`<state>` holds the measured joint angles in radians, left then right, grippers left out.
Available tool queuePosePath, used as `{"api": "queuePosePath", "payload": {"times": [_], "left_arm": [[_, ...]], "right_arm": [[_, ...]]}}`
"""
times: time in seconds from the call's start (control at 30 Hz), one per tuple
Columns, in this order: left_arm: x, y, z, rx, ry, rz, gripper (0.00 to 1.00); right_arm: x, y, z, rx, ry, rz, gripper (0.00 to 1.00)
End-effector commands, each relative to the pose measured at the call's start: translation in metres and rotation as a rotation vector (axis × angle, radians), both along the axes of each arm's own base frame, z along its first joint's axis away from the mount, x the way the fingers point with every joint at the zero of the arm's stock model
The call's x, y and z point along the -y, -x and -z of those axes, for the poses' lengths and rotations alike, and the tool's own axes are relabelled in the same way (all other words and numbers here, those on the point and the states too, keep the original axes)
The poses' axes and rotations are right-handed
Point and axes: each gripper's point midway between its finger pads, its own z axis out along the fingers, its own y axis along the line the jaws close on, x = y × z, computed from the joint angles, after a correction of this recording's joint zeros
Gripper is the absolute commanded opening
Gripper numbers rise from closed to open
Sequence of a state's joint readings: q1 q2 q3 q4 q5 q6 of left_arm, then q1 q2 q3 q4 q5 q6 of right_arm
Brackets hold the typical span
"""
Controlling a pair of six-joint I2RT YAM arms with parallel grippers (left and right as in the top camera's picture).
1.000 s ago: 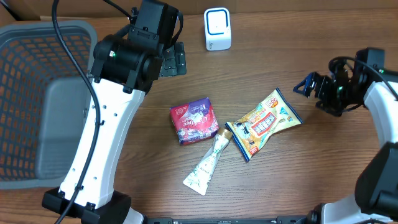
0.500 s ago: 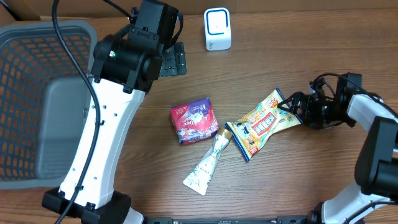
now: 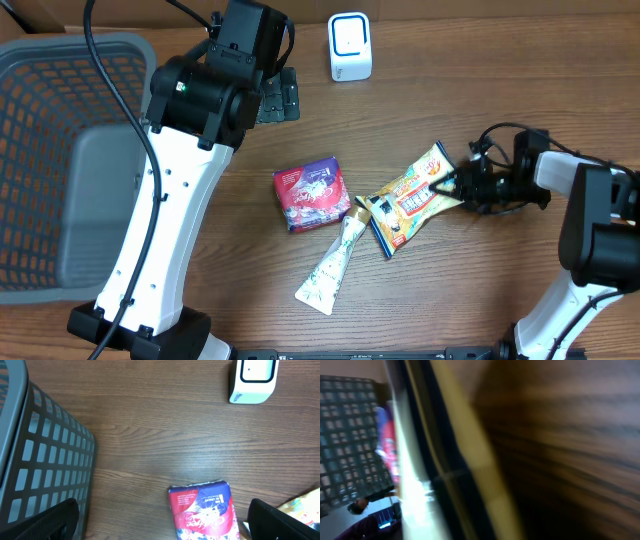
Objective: Scan the item barcode
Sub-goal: 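Lift the yellow bag and pull it to the right, then carry the yellow bag back toward the table center and scanner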
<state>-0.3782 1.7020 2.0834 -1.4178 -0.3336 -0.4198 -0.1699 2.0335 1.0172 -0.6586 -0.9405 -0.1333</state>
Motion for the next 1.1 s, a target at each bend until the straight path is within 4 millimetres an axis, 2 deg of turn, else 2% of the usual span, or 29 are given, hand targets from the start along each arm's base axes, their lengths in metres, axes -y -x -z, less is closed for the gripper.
{"api": "queuePosePath", "payload": {"times": [0.0,0.17,0.33,0.43,0.5,0.67,0.83,0.97,1.07], "left_arm": [[-0.003,0.003,-0.013,0.038,0.006,-0.011,1.0],[-0.003,0.003,-0.013,0.038,0.006,-0.011,1.0],[-0.003,0.003,-0.013,0.038,0.006,-0.01,1.0],[-0.003,0.003,-0.013,0.038,0.006,-0.011,1.0],[-0.003,0.003,-0.013,0.038,0.006,-0.011,1.0],[-0.003,0.003,-0.013,0.038,0.006,-0.011,1.0],[-0.003,0.003,-0.013,0.038,0.006,-0.011,1.0],[-0.003,0.003,-0.013,0.038,0.006,-0.011,1.0],[-0.003,0.003,-0.013,0.038,0.006,-0.011,1.0]], "right_arm": [[0.009,0.019,0.033,-0.063,0.128,-0.035,0.04],[0.01,0.016,0.02,-0.062,0.106,-0.023,0.04],[0.02,0.002,-0.044,0.027,0.187,-0.025,0.04],[0.036,-0.005,-0.092,0.1,0.31,0.015,0.04],[0.056,-0.007,-0.122,0.136,0.462,0.099,0.04],[0.105,0.005,-0.173,0.194,0.78,0.341,0.04],[0.135,0.031,-0.203,0.197,1.0,0.524,0.04],[0.152,0.048,-0.211,0.166,1.177,0.61,0.04],[0.156,0.056,-0.215,0.151,1.305,0.648,0.04]]}}
